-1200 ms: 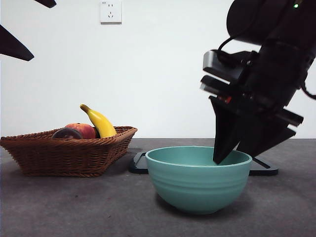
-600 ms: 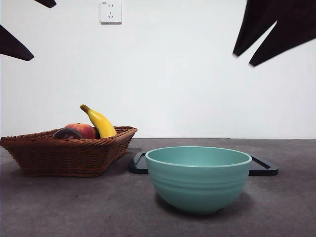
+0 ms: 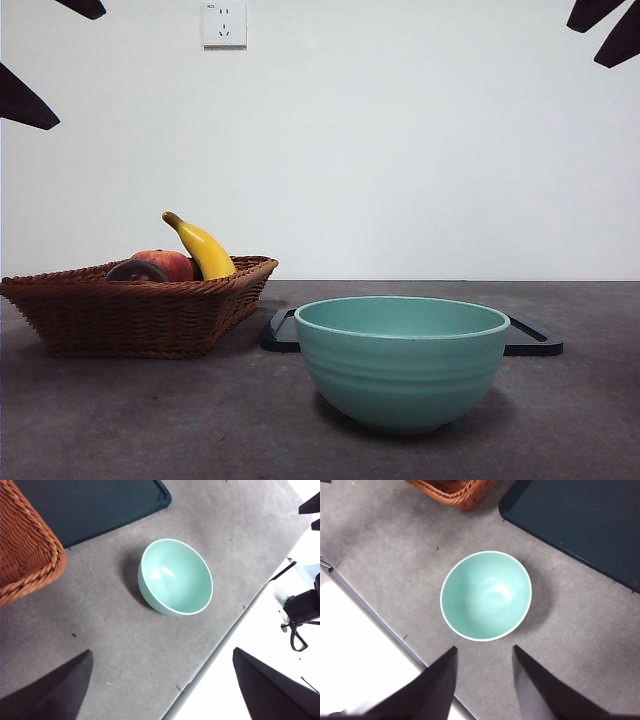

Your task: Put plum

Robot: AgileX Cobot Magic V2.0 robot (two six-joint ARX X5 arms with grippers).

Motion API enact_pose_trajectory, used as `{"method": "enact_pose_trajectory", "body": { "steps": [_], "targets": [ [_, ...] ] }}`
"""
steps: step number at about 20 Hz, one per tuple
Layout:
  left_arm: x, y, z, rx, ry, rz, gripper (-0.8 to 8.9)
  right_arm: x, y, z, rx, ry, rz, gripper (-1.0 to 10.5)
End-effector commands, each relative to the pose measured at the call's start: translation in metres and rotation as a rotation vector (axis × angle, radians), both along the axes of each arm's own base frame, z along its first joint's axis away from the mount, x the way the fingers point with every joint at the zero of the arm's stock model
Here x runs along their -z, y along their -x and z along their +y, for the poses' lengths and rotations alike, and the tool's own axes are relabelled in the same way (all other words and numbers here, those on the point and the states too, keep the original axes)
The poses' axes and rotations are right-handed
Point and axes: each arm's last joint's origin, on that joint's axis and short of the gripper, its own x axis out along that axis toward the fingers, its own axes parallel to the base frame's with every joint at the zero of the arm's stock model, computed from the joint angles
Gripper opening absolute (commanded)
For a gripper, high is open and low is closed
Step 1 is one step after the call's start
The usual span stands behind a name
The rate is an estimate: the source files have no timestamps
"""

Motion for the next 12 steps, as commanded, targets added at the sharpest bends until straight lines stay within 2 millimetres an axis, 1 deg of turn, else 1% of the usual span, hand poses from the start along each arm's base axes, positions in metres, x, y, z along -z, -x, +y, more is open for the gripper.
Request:
{"method": "enact_pose_trajectory", "body": {
  "steps": [1,3,4,5,8,9,12],
  "targets": [
    [-0.0026,-0.0015,-0.0013,0.016,0.004,-0.018,4.36,-0.0047,-0.0004,0.0014,-0.017,-0.005,-0.018,1.8],
    [-0.0026,-0.0014,-0.0013,0.016,0.004,-0.018,4.30,-0.0048,-0.0005,0.0014,-0.017,-0.005,-0.019,1.8],
    [-0.0026,-0.0014,-0.0013,0.016,0.004,-0.018,4.00,-0.0047,-0.0005,0.0014,-0.017,-0.005,-0.018,1.7],
    [-0.0026,-0.0015,-0.0013,0.015,0.004,-0.018,3.23,-0.0047,-0.0004,0.0014,-0.017,-0.005,-0.018,1.6],
    [-0.0026,-0.0014,-0.0013,0.016,0.004,-0.018,0.51,-0.0045,-0.0003,0.0013,-0.017,-0.003,-0.016,0.2],
    [-0.0026,-0.0014,-0.0013,0.016,0.004,-0.018,0.04,-0.0045,-0.0003,0.0013,-0.017,-0.003,-0.016,0.1],
    [-0.0027,-0.0015,-0.0013,0.016,0.004,-0.019,0.07,-0.0045,-0.0003,0.0013,-0.017,-0.002,-0.017,0.1]
  ]
}}
